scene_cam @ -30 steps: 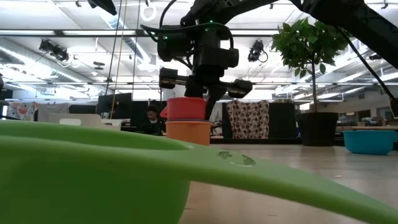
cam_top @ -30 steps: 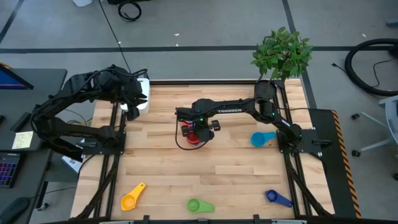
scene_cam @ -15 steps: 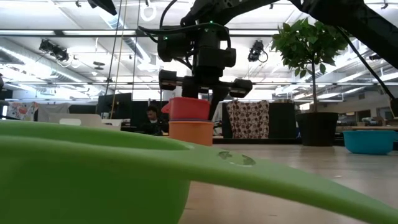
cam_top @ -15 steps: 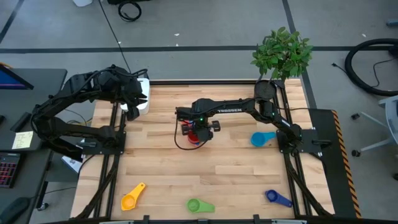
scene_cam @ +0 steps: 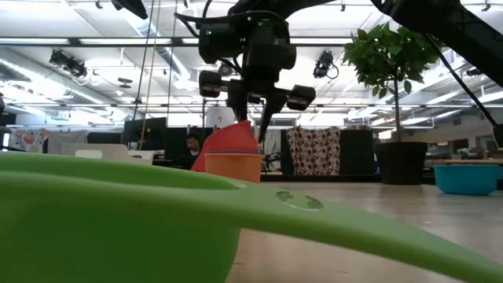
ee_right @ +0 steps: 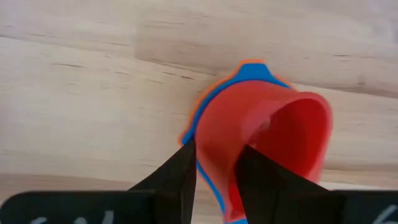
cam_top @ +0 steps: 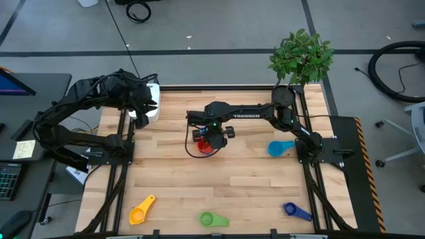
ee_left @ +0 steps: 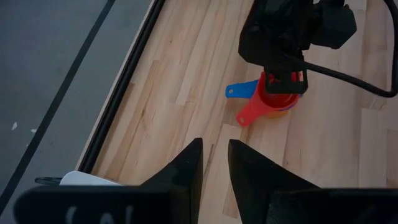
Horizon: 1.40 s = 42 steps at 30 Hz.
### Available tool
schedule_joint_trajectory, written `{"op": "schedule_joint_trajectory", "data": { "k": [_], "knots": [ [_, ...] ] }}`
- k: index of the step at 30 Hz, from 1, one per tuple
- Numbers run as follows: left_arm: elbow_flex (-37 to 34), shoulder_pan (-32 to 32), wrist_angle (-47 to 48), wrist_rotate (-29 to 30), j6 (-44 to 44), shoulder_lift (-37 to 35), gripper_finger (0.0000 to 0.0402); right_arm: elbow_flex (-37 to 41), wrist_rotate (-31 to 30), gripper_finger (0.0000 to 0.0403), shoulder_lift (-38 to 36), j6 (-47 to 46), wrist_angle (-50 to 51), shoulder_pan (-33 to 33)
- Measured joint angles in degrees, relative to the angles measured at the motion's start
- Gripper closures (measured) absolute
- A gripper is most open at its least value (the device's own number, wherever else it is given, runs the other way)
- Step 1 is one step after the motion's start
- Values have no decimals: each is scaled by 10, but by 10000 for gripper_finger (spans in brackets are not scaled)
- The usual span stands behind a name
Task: Nest measuring cups in basket
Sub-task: Stack the red measuring cup on top of the blue measuring cup
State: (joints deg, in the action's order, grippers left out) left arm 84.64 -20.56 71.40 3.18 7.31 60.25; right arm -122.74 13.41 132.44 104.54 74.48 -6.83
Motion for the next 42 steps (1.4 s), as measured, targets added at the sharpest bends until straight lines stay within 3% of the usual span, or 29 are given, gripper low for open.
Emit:
{"op": "schedule_joint_trajectory", "data": {
  "k": [11, 19, 24, 29, 38, 42],
  "knots": [
    [0, 0, 0, 0, 0, 0, 320, -1, -33, 308, 0, -41, 20, 0],
    [0, 0, 0, 0, 0, 0, 320, -1, -33, 389, 0, -42, 8, 1],
    [0, 0, 0, 0, -1, 0, 320, -1, -37, 389, 0, -56, 10, 1],
    [0, 0, 0, 0, -1, 0, 320, -1, -92, 390, 0, -74, -4, 8],
    [0, 0, 0, 0, -1, 0, 320, 13, -95, 389, 0, -85, -21, 11],
    [0, 0, 0, 0, -1, 0, 320, 30, -112, 363, 0, -83, -32, 11]
  ]
}}
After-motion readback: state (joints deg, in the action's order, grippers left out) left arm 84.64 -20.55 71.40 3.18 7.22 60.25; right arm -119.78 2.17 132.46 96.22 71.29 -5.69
